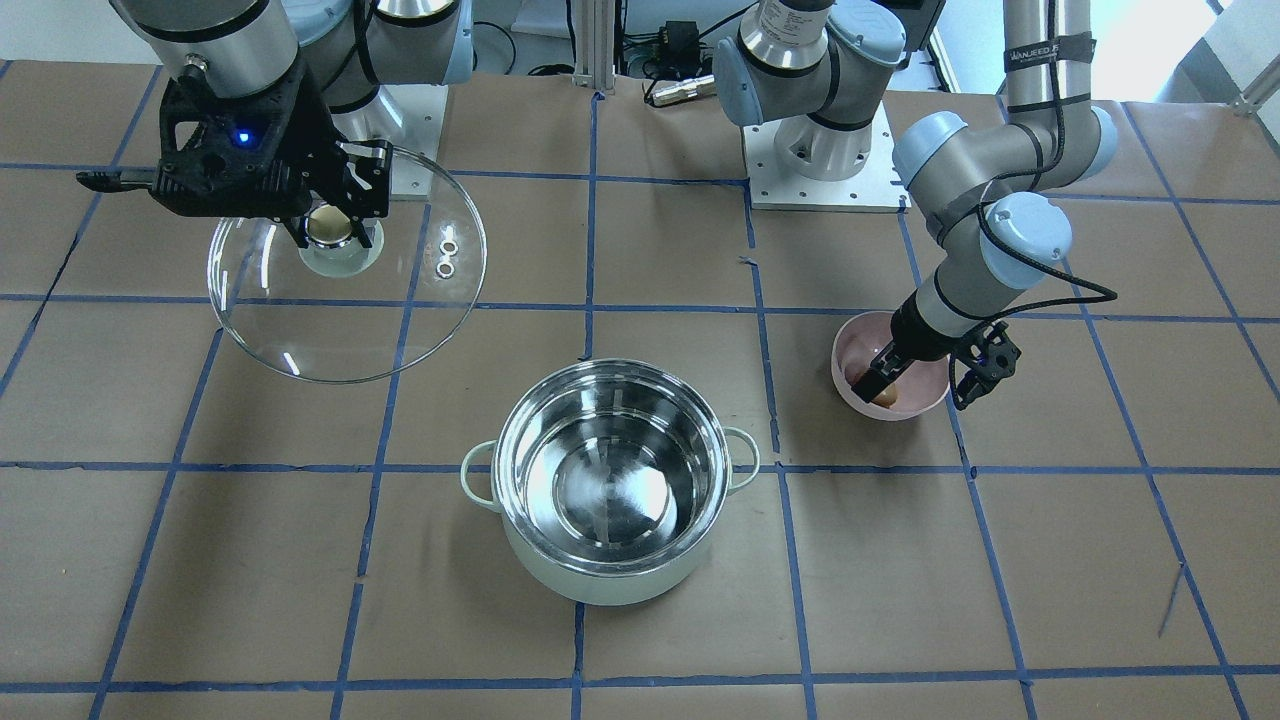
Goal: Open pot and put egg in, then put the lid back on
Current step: 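Close the left gripper around the egg in the pink bowl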
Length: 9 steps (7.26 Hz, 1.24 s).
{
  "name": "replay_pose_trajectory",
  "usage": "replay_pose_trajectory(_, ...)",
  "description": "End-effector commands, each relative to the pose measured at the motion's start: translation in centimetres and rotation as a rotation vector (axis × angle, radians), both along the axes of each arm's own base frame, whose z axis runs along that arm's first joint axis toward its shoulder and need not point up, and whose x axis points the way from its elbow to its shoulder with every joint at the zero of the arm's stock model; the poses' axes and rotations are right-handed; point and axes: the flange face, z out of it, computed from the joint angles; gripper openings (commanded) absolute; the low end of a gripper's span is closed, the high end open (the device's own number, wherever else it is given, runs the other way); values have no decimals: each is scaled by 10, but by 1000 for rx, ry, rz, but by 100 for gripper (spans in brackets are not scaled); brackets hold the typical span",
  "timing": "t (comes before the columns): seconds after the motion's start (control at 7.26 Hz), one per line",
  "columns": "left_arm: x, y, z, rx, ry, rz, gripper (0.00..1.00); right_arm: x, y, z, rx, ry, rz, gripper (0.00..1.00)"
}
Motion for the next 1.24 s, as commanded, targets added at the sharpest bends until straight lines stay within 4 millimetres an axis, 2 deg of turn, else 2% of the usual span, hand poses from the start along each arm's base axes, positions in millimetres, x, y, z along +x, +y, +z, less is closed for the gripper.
replay_pose_trajectory(0.0, 1, 0, 0, -6, -9, 3, 99, 0, 0, 0, 0, 0, 0, 25)
replay_pose_trajectory(1.1, -1, 0, -12, 14, 7, 2, 96, 5, 2, -1, 2, -2, 8, 25)
